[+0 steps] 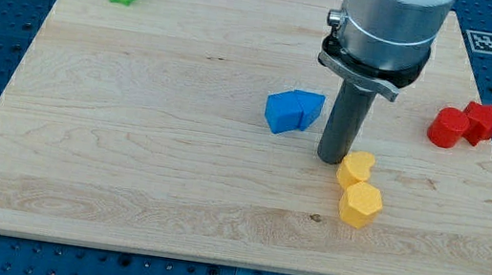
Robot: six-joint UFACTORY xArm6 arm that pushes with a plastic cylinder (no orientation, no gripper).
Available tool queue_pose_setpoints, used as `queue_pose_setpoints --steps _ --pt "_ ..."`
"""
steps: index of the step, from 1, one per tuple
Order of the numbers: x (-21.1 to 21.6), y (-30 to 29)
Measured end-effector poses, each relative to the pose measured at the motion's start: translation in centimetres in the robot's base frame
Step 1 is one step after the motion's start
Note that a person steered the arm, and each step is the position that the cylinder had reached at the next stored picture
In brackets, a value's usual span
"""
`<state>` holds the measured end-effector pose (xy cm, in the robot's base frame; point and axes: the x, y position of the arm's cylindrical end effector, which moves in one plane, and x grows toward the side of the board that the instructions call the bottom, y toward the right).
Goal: Slide the blue triangle along with blue cube to left a bit
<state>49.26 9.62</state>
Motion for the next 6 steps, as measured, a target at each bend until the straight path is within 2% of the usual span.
queue_pose_setpoints --steps 2,3,4,6 --pt "-0.2 -2.1" --pt "-0.3 1.5" --pt "-3.7 1.5" --pt "-5.6 -1.8"
